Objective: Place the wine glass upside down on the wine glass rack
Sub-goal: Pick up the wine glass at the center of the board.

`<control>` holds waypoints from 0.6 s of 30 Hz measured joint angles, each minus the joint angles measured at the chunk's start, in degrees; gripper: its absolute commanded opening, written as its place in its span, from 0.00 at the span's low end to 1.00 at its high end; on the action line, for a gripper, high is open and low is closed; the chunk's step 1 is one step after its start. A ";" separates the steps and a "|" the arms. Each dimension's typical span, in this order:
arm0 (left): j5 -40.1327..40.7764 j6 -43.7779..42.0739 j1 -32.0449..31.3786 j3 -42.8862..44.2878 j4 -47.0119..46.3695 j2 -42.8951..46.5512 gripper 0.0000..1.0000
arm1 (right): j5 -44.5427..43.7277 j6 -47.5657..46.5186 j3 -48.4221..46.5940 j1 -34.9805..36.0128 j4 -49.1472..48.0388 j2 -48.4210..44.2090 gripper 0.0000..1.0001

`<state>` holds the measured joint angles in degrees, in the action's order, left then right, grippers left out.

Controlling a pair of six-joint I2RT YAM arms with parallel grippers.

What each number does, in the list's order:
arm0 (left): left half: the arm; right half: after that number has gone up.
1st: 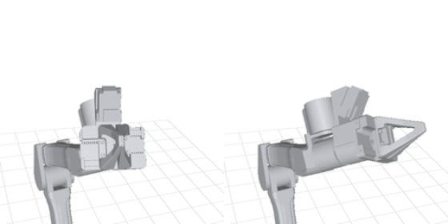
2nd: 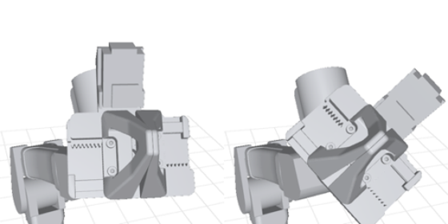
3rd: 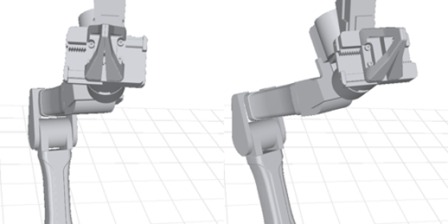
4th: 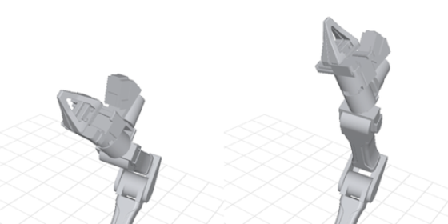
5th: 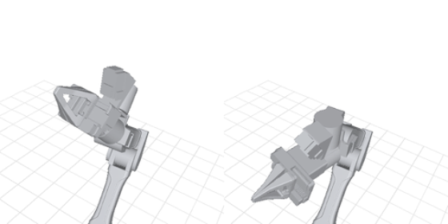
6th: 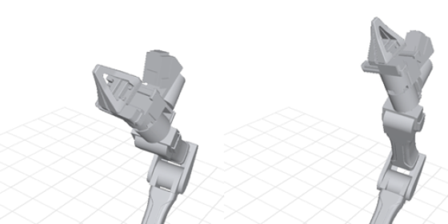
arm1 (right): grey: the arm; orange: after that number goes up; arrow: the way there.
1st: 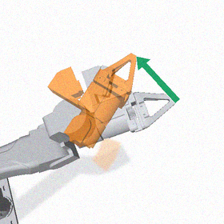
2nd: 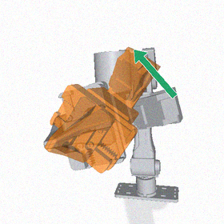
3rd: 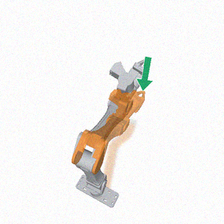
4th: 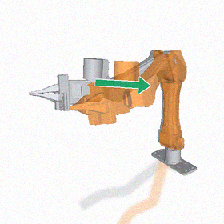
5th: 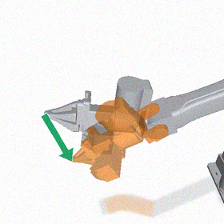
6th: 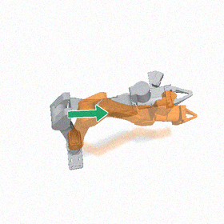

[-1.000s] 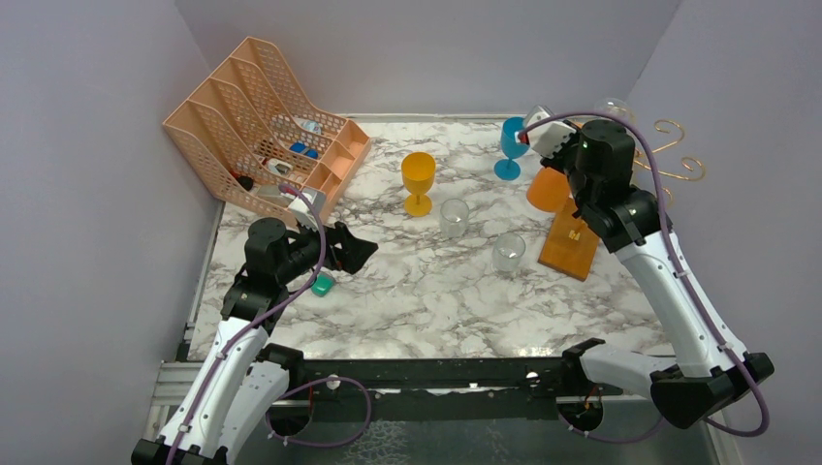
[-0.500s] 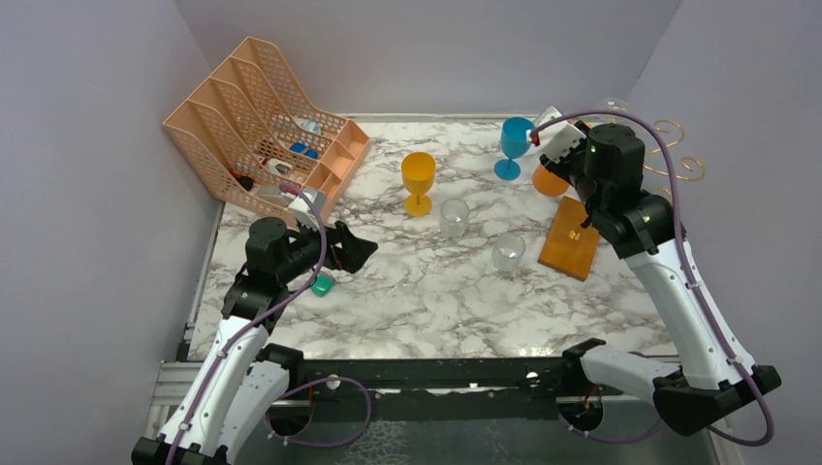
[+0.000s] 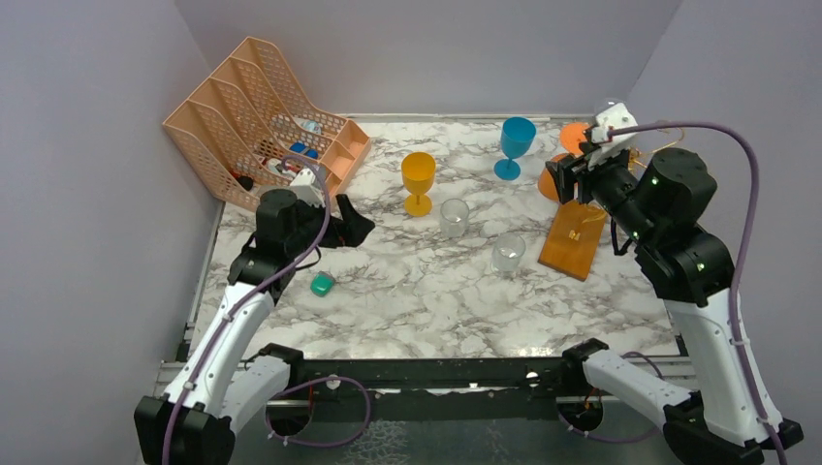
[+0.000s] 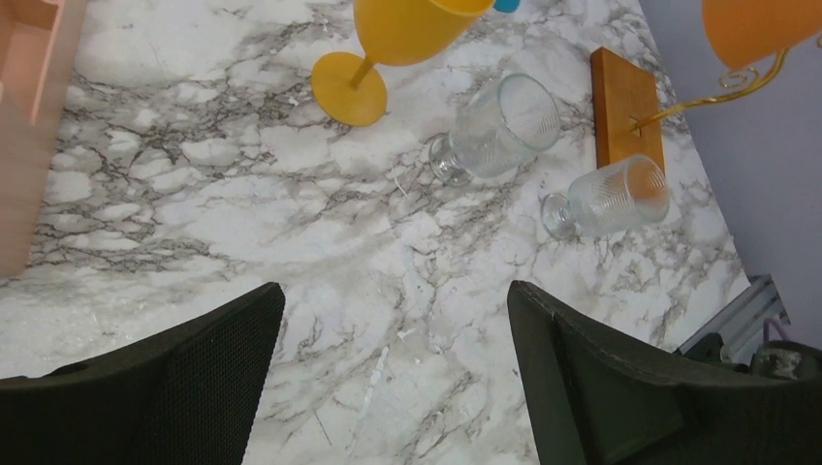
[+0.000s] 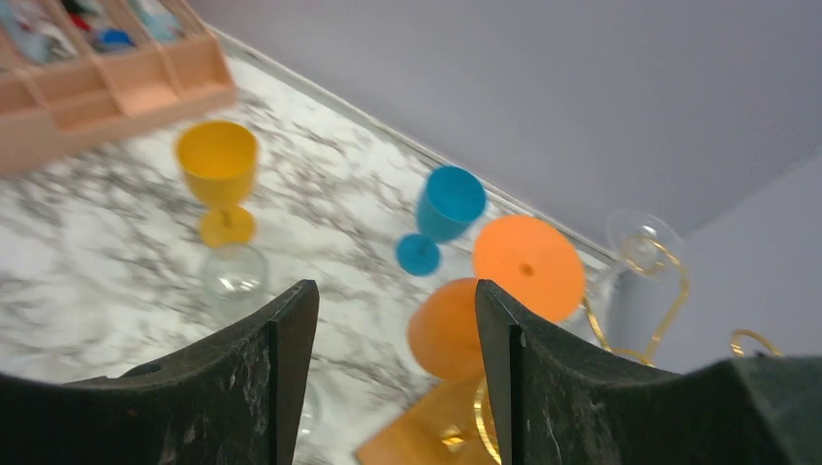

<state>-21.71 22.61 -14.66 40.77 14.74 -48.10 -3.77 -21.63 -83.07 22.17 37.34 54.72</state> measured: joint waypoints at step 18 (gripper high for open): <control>5.01 -0.96 -3.80 32.65 1.31 -39.15 0.68 | 19.80 32.15 16.02 0.00 -10.62 -11.96 0.65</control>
<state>-16.71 21.65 -18.46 73.43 16.05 -87.24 16.03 10.52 -67.05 22.17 26.72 42.76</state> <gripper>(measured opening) 0.689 0.649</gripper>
